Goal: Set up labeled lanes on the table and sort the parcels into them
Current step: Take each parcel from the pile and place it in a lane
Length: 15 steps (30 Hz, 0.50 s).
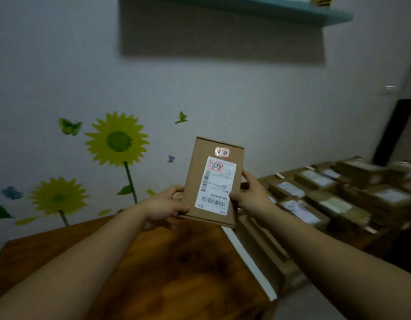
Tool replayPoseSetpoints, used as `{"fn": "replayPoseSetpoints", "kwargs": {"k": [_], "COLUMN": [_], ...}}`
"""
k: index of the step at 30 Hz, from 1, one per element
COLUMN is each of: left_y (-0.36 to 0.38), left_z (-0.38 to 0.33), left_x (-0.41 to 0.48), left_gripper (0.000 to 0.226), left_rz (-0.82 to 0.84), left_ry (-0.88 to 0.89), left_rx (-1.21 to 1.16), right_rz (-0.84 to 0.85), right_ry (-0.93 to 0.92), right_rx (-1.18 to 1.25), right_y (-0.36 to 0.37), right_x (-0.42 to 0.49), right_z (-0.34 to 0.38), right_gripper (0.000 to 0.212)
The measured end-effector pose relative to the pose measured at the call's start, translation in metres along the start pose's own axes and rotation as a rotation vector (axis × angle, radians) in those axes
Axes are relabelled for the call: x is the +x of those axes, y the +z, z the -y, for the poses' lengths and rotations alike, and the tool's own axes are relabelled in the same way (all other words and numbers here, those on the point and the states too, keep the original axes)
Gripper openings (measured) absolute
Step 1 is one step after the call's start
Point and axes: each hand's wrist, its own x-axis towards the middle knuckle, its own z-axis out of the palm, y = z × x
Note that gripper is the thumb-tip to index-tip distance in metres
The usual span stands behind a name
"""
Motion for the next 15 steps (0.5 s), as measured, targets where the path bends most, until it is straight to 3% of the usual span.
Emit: {"fn": "replayPoseSetpoints", "kwargs": {"k": [6,10,15], "left_y": [0.140,0.214,0.278], "left_z": [-0.064,-0.089,-0.114], "left_x": [0.047,0.077,0.116], "left_gripper": [0.067,0.068,0.067], "left_rz": [0.029,0.085,0.182], "left_ry": [0.137,0.178,0.202], "left_rx": [-0.010,-0.097,-0.035], "right_rz": [-0.112,-0.144,-0.261], "right_ry": [-0.029,0.015,0.065], "right_rx": [-0.009,-0.111,-0.134], "right_y": [-0.139,-0.214,-0.280], "right_x": [-0.015,-0.024,-0.025], "right_z": [-0.033,-0.052,-0.076], "right_gripper": [0.054,0.069,0.069]}}
